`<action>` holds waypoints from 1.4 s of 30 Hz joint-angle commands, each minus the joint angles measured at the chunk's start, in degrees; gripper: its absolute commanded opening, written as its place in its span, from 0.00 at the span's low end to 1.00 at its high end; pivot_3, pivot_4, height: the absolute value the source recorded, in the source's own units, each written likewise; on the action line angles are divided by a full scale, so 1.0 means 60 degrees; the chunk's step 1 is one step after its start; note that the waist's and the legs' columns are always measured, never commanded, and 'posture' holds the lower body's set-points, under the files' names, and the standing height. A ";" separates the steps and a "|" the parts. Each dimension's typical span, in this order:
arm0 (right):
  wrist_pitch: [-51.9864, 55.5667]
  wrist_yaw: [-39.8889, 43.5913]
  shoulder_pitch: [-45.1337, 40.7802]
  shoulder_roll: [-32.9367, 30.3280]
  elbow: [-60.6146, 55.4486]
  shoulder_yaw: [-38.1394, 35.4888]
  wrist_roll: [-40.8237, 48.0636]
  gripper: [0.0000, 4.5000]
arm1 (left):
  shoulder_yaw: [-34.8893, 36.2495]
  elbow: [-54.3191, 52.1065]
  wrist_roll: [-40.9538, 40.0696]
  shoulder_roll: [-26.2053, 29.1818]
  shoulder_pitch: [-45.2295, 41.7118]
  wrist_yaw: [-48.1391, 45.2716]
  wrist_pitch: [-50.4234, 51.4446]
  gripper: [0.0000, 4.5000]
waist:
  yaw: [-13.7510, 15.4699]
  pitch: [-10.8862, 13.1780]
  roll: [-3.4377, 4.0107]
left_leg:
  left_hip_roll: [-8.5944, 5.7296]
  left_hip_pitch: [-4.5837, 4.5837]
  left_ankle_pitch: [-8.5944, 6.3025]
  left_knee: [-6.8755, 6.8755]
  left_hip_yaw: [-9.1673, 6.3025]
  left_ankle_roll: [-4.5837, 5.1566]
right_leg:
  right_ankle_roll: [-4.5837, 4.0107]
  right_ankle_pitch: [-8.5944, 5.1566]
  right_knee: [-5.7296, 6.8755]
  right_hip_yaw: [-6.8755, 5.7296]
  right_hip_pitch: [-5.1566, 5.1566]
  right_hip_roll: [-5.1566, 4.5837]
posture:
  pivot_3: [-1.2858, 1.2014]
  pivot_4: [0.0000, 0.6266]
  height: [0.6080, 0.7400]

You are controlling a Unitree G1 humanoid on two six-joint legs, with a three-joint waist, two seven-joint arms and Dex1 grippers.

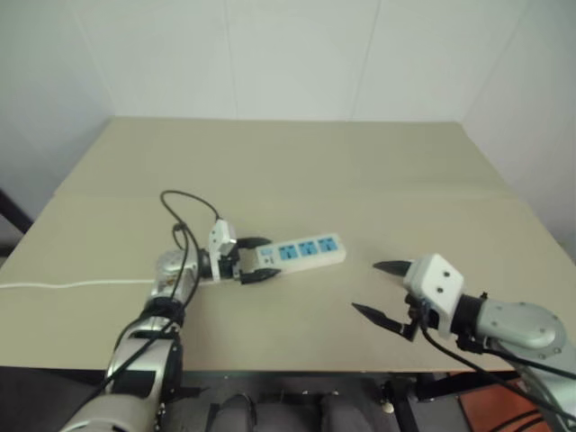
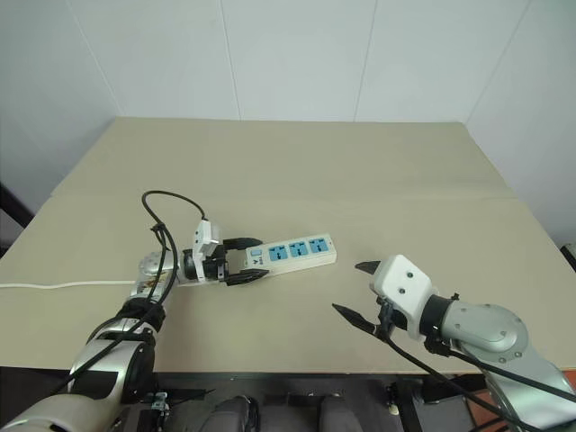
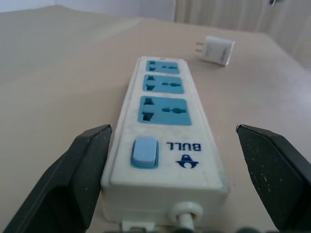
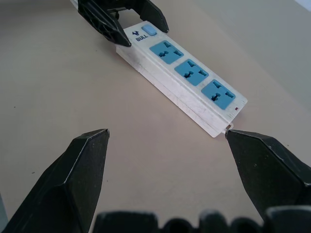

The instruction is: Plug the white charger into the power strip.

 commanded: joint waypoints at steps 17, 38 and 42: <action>-0.0111 -0.0227 0.0279 0.0150 -0.0401 -0.0594 -0.0084 1.00 | -0.0008 0.2058 0.0915 -0.0076 -0.0826 0.0553 -0.2093 0.99 | 0.0025 -0.0004 -0.0005 | -0.0001 0.0002 0.0000 0.0000 -0.0001 0.0000 | 0.0000 0.0000 0.0000 0.0001 0.0005 -0.0001 | 0.52 0.24 1.00; -0.0096 -0.0104 -0.0034 -0.0088 -0.0240 -0.0587 -0.0233 1.00 | -0.0226 0.2133 0.1453 0.0006 -0.0762 0.0561 -0.2275 0.72 | 0.0021 -0.0015 -0.0007 | 0.0000 0.0018 0.0000 0.0000 0.0000 0.0000 | 0.0001 0.0000 0.0001 0.0001 0.0020 -0.0001 | 0.52 0.24 1.00; -0.1673 0.1272 -0.0230 -0.1584 0.0963 -0.0983 -0.1166 1.00 | -0.0232 0.1995 0.1266 -0.0031 -0.0947 -0.0507 -0.2010 0.72 | 0.0018 -0.0015 -0.0007 | -0.0003 0.0012 0.0000 0.0000 0.0003 0.0000 | 0.0001 0.0000 -0.0006 0.0002 0.0017 -0.0002 | 0.52 0.24 1.00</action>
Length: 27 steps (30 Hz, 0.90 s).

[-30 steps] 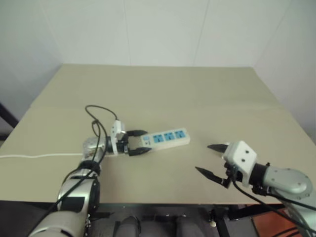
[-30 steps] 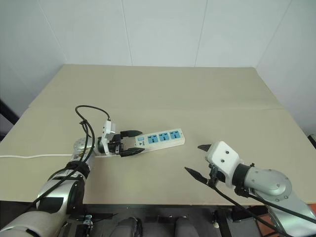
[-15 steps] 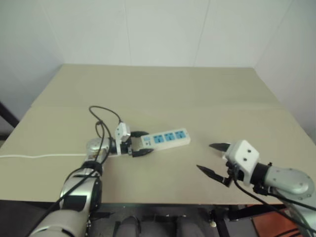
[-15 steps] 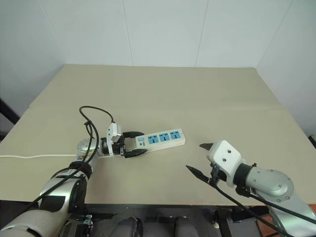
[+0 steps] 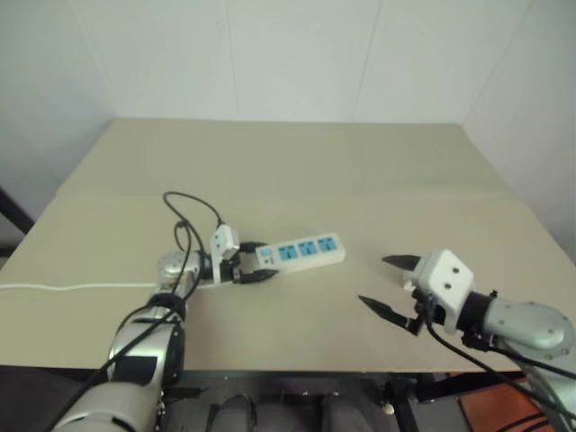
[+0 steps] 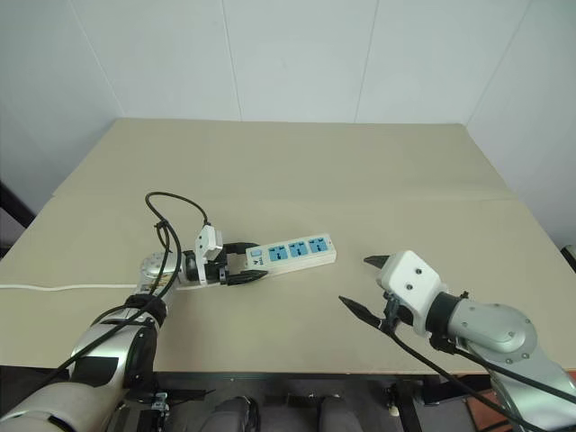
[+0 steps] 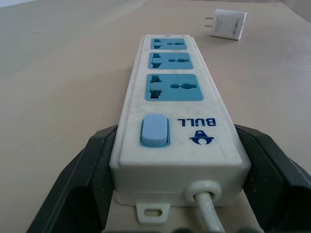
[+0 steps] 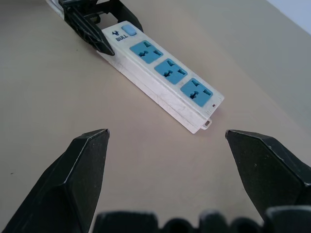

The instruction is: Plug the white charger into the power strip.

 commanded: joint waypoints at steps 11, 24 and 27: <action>-1.2647 0.5913 -0.6477 -0.2486 0.8615 0.3551 -0.3959 1.00 | -0.0353 -0.0413 -0.0206 -0.0192 -0.0319 -0.1655 0.0337 0.72 | -0.0246 0.0005 0.0000 | 0.0005 0.0005 0.0000 -0.0002 0.0012 0.0000 | 0.0007 0.0000 -0.0012 0.0002 -0.0003 0.0000 | 0.52 0.24 1.00; -1.8258 0.7184 -1.0493 -0.0565 1.3666 0.7507 -0.5279 1.00 | -0.0321 -0.0672 -0.0366 -0.0059 -0.0021 -0.1654 0.0221 0.72 | -0.0336 0.0013 0.0008 | 0.0002 0.0007 0.0001 -0.0006 0.0005 0.0001 | -0.0077 0.0048 0.0012 0.0005 -0.0016 -0.0003 | 0.52 0.24 1.00; -1.8769 0.6735 -1.0920 -0.0269 1.4346 0.7801 -0.5968 1.00 | -0.0343 -0.0687 -0.0366 -0.0035 -0.0003 -0.1654 0.0208 0.72 | -0.0351 0.0015 0.0011 | 0.0001 0.0009 0.0001 -0.0005 0.0005 0.0001 | -0.0079 0.0047 0.0015 0.0006 -0.0018 -0.0003 | 0.52 0.24 1.00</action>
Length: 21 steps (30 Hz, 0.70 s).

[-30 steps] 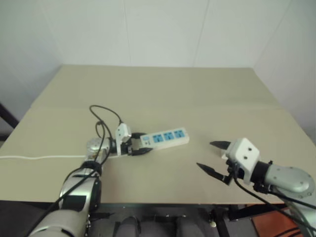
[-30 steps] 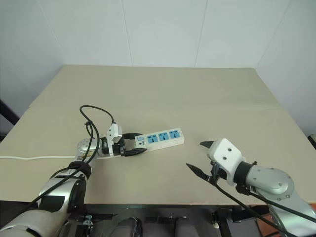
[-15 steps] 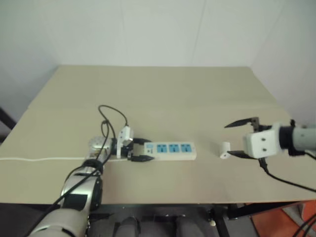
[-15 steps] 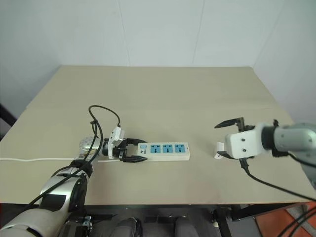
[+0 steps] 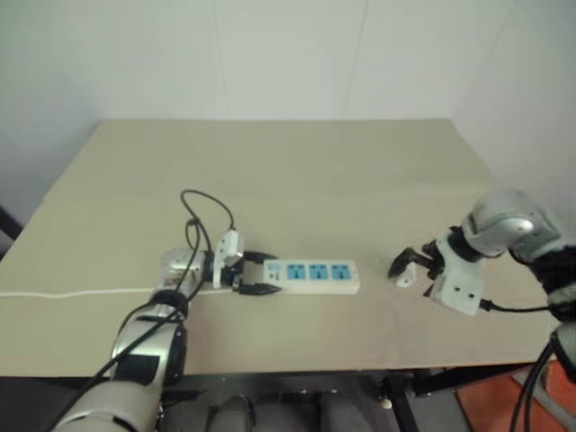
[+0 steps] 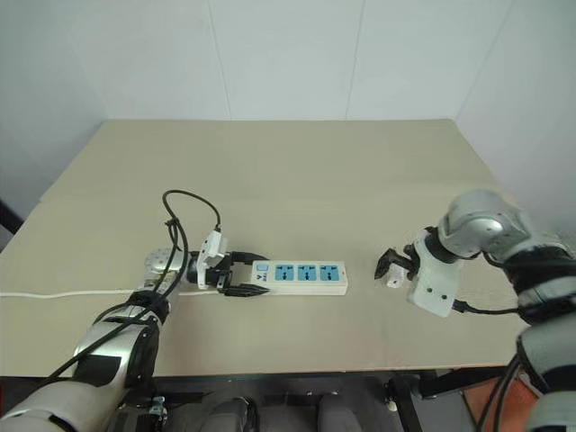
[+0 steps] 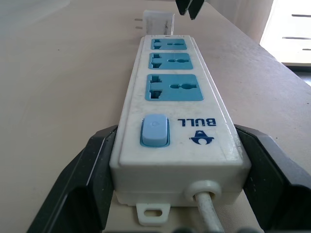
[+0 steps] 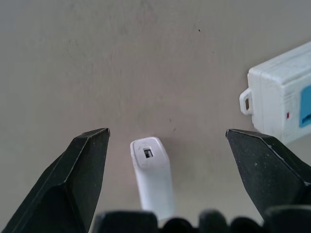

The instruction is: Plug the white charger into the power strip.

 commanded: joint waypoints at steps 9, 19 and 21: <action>-0.1105 -0.2235 -0.1187 0.0566 0.1644 0.0347 -0.3086 1.00 | 0.0047 -0.0321 -0.0121 0.0045 -0.0061 -0.0023 -0.0106 0.72 | -0.0008 0.0005 0.0008 | 0.0000 0.0000 0.0000 0.0000 -0.0001 0.0000 | -0.0003 0.0000 0.0006 -0.0002 -0.0003 0.0000 | 0.52 0.24 1.00; -0.0899 -0.4765 -0.1538 0.0871 0.1980 0.0612 -0.5786 1.00 | 0.0020 -0.0364 -0.0092 0.0035 -0.0023 0.0044 -0.0150 0.72 | -0.0063 0.0010 0.0017 | -0.0003 0.0000 0.0000 0.0000 -0.0001 0.0000 | -0.0005 -0.0001 0.0013 0.0000 -0.0006 0.0000 | 0.52 0.24 1.00; -0.1025 -0.5105 -0.1621 0.0908 0.2064 0.0718 -0.6075 1.00 | 0.0022 -0.0366 -0.0096 0.0056 -0.0026 0.0037 -0.0147 0.72 | -0.0072 0.0010 0.0017 | -0.0004 0.0000 0.0000 0.0000 -0.0001 0.0000 | -0.0005 -0.0001 0.0014 0.0001 -0.0006 0.0000 | 0.52 0.24 1.00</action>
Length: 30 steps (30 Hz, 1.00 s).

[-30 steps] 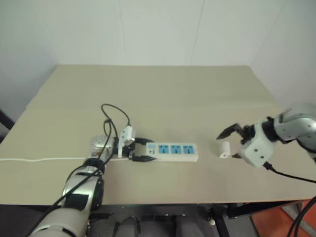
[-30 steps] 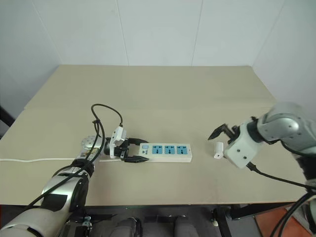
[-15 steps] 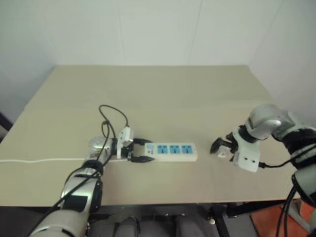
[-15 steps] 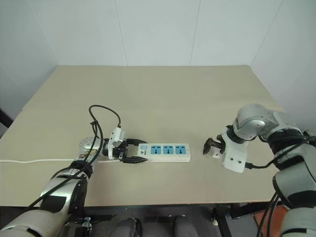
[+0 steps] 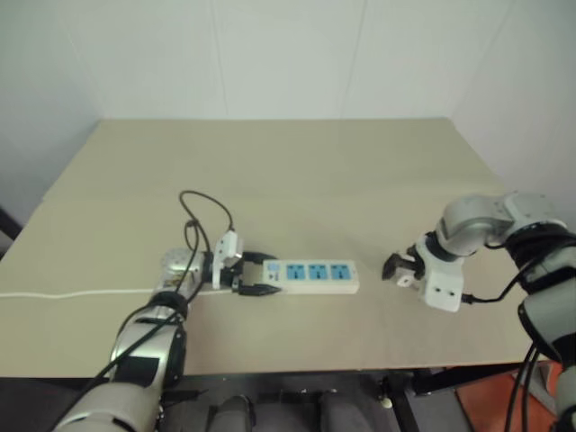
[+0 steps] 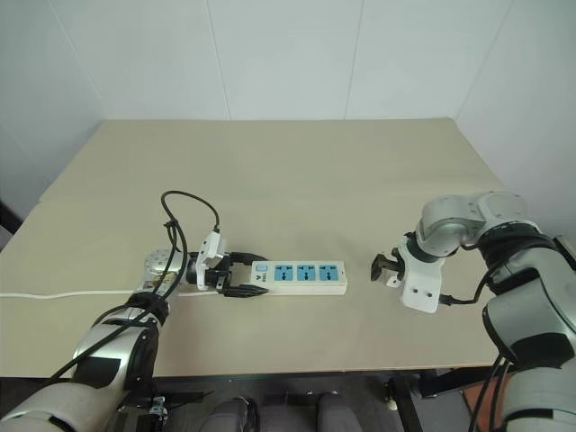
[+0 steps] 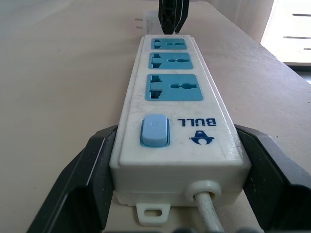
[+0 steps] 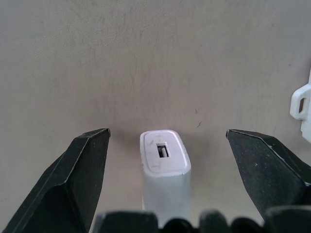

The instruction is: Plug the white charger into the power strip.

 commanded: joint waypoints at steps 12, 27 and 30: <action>-0.0527 -0.2522 -0.0897 0.0028 0.0255 0.0805 -0.2032 0.56 | 0.0045 -0.0259 -0.0119 0.0069 -0.0076 0.0014 -0.0117 0.72 | -0.0080 0.0000 0.0001 | -0.0001 0.0001 0.0000 0.0000 -0.0001 0.0000 | 0.0000 0.0000 0.0003 0.0002 0.0000 -0.0001 | 0.52 0.24 1.00; 0.0021 -0.3417 -0.1258 -0.0018 0.0980 0.0426 -0.1229 0.25 | 0.0047 -0.0276 -0.0149 0.0002 -0.0139 -0.0003 -0.0121 0.72 | -0.0103 0.0001 0.0002 | -0.0002 0.0003 0.0000 0.0000 0.0000 0.0000 | -0.0001 0.0000 0.0006 0.0004 0.0000 -0.0001 | 0.52 0.24 1.00; 0.1353 -0.2228 -0.1125 0.0357 0.1861 -0.0706 0.1477 0.25 | 0.0050 -0.0296 -0.0166 -0.0001 -0.0137 -0.0042 -0.0116 0.72 | -0.0122 0.0001 0.0002 | -0.0001 0.0004 0.0000 0.0000 0.0000 0.0001 | -0.0005 0.0003 0.0000 0.0004 0.0008 -0.0001 | 0.52 0.24 1.00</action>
